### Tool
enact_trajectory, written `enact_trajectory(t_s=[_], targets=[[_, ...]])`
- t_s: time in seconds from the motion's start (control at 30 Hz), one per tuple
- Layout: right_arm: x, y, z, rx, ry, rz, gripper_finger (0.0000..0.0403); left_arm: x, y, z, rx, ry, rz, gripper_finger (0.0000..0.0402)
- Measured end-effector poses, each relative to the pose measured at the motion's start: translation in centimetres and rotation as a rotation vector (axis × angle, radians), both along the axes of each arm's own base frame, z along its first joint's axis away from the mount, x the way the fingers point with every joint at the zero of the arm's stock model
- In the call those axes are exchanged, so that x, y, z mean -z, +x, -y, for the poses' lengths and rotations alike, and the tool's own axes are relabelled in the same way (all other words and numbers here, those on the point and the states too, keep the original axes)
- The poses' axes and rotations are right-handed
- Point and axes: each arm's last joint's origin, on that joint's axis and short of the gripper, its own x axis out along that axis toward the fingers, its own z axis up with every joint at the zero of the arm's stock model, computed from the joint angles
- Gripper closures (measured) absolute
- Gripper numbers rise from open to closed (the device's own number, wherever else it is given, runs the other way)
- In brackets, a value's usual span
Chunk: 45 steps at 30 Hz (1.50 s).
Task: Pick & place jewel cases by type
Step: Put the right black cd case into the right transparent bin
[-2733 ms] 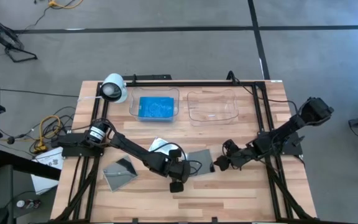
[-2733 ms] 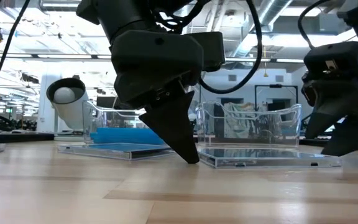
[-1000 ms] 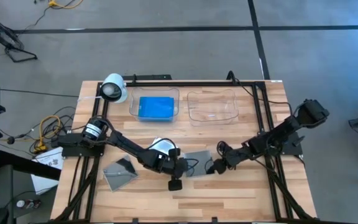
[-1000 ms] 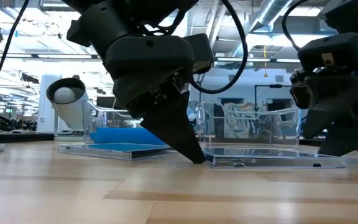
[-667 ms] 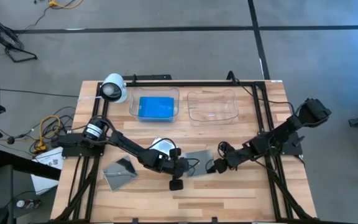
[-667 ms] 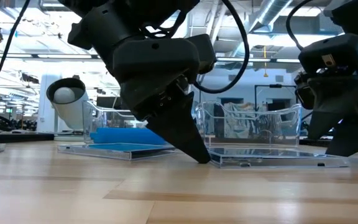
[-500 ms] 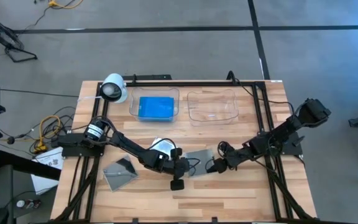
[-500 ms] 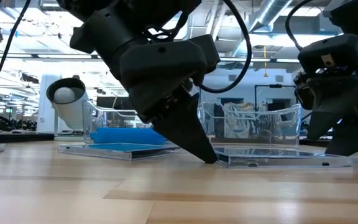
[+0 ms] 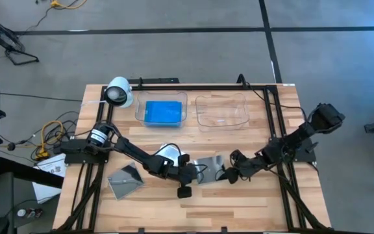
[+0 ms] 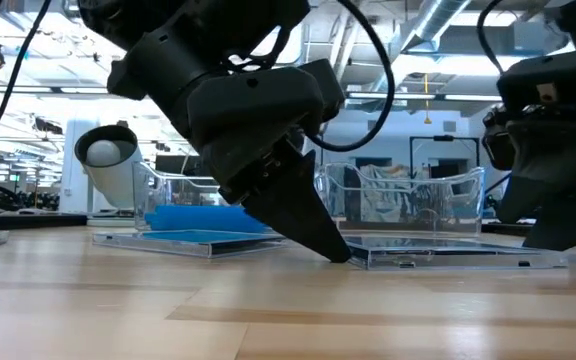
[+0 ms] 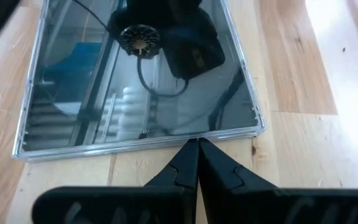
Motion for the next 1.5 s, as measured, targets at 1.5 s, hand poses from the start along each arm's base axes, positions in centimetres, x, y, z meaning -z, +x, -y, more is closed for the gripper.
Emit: enact_trajectory(t_s=[1.5], targets=[[-4.4,-0.2,0.9,0.034,-0.123,0.254,0.0191,0.2,0.1,-0.8,-0.033,0.008,0.063,0.0402]])
